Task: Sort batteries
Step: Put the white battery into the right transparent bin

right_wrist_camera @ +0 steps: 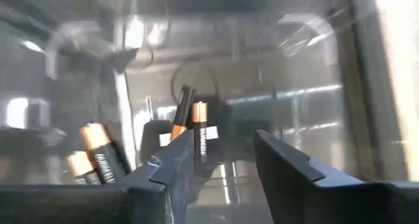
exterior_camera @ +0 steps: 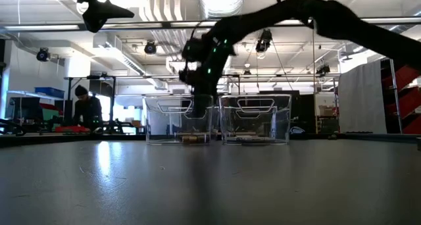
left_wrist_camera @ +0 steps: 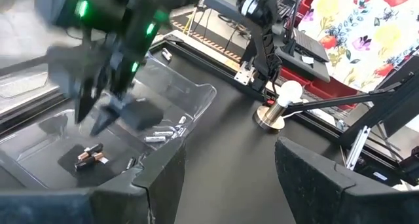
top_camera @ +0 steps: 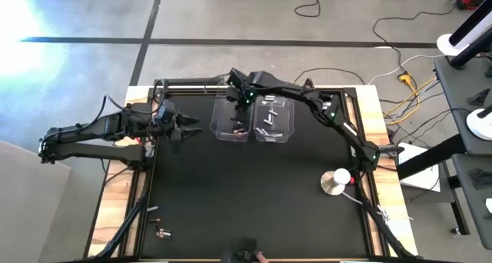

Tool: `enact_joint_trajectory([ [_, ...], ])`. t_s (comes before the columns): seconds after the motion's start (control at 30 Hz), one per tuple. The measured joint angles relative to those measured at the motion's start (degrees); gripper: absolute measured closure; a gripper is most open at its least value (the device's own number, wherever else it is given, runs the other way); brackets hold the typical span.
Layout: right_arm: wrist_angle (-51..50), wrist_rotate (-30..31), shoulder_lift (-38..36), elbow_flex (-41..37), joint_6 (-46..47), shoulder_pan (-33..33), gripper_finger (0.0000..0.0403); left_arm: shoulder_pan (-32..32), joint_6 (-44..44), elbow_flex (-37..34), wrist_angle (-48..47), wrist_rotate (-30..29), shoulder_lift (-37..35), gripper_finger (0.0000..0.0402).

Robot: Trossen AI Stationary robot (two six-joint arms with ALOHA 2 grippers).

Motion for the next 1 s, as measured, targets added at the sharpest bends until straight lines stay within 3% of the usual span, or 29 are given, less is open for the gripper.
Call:
enact_joint_trajectory([
  [0.2,-4.2,3.9,-10.2,0.2,2.8,-0.3,0.0237,0.0,0.5,0.0,0.0,0.0,0.0,0.0189],
  [0.47,-7.8,15.1,-23.7,-4.9,8.9,-4.0,0.0236,0.0,0.5,0.0,0.0,0.0,0.1,0.0189],
  [0.6,-6.0,19.6,-31.3,-14.9,16.0,-7.6,0.0239,0.0,0.3,0.0,0.1,0.0,0.2,0.0189],
  [0.7,-3.0,28.3,-36.8,-25.0,24.0,-9.8,0.0235,0.0,0.2,0.0,0.1,0.0,0.3,0.0189],
  [0.83,-3.1,39.3,-43.5,-38.9,43.9,-12.9,0.0233,0.0,0.2,0.0,0.1,0.0,0.5,0.0189],
  [1.0,-3.4,36.4,-48.4,-55.2,63.7,-17.2,0.0249,0.0,0.2,0.0,0.1,0.0,1.3,0.0189],
])
